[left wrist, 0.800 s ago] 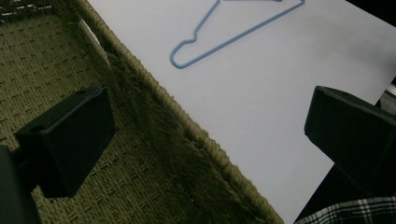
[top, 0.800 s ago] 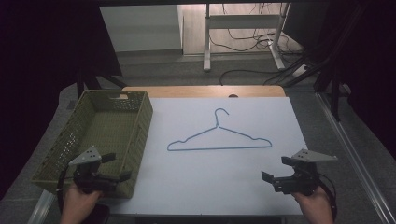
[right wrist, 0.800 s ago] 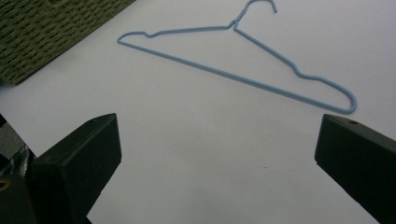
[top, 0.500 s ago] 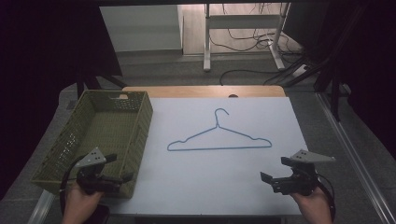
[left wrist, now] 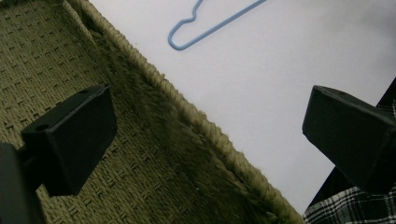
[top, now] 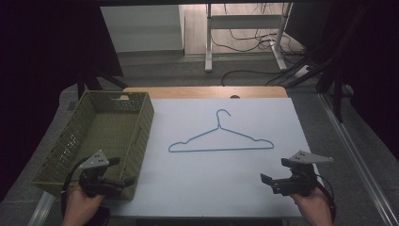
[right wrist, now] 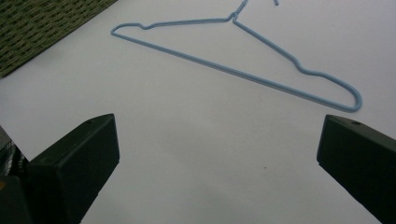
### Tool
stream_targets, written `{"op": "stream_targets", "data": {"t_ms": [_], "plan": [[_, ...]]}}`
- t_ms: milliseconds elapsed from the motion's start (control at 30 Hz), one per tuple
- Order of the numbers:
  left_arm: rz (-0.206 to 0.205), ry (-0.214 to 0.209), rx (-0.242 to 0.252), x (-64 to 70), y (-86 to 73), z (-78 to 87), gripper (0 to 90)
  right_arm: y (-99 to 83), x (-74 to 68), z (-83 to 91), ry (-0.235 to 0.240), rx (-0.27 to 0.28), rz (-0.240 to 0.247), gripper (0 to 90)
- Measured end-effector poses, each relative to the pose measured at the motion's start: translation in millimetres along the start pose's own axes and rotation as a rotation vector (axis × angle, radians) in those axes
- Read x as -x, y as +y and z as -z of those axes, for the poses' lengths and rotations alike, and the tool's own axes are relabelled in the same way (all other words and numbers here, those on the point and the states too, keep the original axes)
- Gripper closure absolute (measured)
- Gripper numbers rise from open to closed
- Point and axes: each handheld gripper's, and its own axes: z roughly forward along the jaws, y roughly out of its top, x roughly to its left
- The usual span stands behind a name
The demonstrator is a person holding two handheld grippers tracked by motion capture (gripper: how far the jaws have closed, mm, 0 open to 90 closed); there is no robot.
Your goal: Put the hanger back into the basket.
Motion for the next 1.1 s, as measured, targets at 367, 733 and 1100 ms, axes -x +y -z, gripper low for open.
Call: {"op": "stream_targets", "data": {"t_ms": [367, 733, 1100], "plan": [[0.002, -0.004, 0.036, -0.8, 0.9, 2.1, 2.6, 27.0, 0.1, -15.6, 0.006, -0.026, 0.058, 0.0], [0.003, 0.017, 0.031, -1.6, 0.2, 2.3, 1.6, 66.2, 12.6, -53.1, 0.009, -0.081, 0.117, 1.3], [0.004, 0.033, 0.013, -1.5, 0.5, 1.1, 0.9, 84.9, 38.5, -87.2, -0.027, -0.115, 0.13, 2.4]]}}
